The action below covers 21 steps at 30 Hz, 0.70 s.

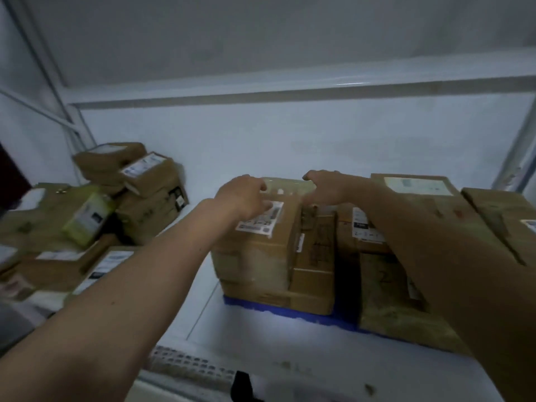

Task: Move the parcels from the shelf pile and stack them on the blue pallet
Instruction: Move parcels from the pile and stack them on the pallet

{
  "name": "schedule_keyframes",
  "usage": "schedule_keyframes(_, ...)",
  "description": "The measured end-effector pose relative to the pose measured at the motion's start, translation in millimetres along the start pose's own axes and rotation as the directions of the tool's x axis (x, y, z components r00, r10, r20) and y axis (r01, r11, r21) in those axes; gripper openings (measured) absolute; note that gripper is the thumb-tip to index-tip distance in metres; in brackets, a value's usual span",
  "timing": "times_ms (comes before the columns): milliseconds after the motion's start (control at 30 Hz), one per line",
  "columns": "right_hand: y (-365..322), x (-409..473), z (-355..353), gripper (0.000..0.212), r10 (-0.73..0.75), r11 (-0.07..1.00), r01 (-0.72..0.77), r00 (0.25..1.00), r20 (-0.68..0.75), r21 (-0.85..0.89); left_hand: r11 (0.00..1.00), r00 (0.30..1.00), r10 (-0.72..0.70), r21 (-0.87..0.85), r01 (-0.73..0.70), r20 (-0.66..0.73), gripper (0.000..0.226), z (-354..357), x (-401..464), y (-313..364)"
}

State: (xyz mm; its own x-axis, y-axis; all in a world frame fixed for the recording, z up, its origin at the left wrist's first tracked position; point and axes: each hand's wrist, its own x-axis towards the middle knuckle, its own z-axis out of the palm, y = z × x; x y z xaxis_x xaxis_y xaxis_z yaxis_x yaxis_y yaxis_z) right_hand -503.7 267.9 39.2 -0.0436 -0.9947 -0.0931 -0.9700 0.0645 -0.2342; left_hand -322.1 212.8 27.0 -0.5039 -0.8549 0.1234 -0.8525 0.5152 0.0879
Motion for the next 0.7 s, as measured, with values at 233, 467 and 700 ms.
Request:
schedule_keyframes(233,-135.2,-3.5,41.2,0.064,-0.16,0.987,0.16,0.986,0.039,0.004,0.986,0.984,-0.164,-0.008,0.165,0.069,0.057,-8.7,-92.4,-112.3)
schedule_keyframes(467,-239.0,-12.0,89.1,0.071,-0.247,0.969,0.245,0.962,0.119,0.031,0.955,0.953,-0.288,-0.044,0.293,0.09,0.053,-8.5,-179.8,-195.8)
schedule_keyframes(700,-319.5,-17.7,128.2,0.066,-0.303,0.952,0.29,0.935,0.185,0.094,0.928,0.923,-0.366,-0.03,0.372,0.116,0.057,-7.1,-237.4,-264.3)
